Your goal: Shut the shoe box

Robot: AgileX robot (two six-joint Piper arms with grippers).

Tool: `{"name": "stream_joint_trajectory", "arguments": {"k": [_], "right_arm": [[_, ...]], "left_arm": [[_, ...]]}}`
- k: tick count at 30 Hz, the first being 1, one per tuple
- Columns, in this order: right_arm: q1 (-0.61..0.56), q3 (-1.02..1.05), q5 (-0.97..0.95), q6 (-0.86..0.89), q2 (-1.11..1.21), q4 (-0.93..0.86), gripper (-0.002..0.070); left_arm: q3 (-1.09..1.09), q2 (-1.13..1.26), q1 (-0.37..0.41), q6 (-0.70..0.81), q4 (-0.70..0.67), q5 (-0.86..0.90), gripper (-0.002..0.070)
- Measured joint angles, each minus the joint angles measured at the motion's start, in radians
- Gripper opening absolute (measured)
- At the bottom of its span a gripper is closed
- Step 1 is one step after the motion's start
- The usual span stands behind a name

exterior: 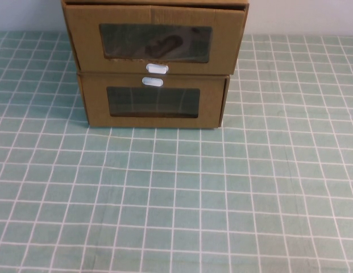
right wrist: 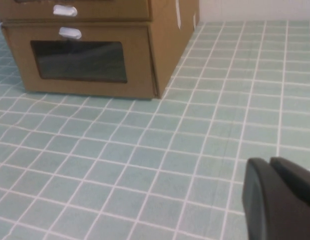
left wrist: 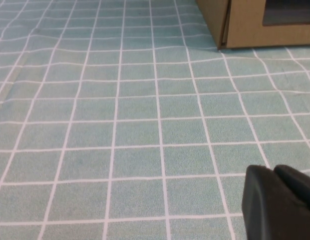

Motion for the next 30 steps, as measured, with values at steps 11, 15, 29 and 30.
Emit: {"name": "stream_joint_trajectory", "arguments": {"k": [11, 15, 29, 30], "right_arm": [[-0.350, 0.189, -0.182, -0.405, -0.061, 0.360, -0.0015], [-0.479, 0.252, -0.204, -0.455, -0.080, 0.412, -0.0014], [-0.642, 0.291, -0.203, -0.616, -0.081, 0.457, -0.0014], [-0.642, 0.291, -0.203, -0.619, -0.081, 0.457, -0.0014]], "left_arm": [[0.000, -0.001, 0.000, -0.002, 0.000, 0.000, -0.0005], [0.000, -0.001, 0.000, -0.002, 0.000, 0.000, -0.0005], [0.000, -0.001, 0.000, -0.002, 0.000, 0.000, -0.0005], [0.000, -0.001, 0.000, -0.002, 0.000, 0.000, -0.0005]]}}
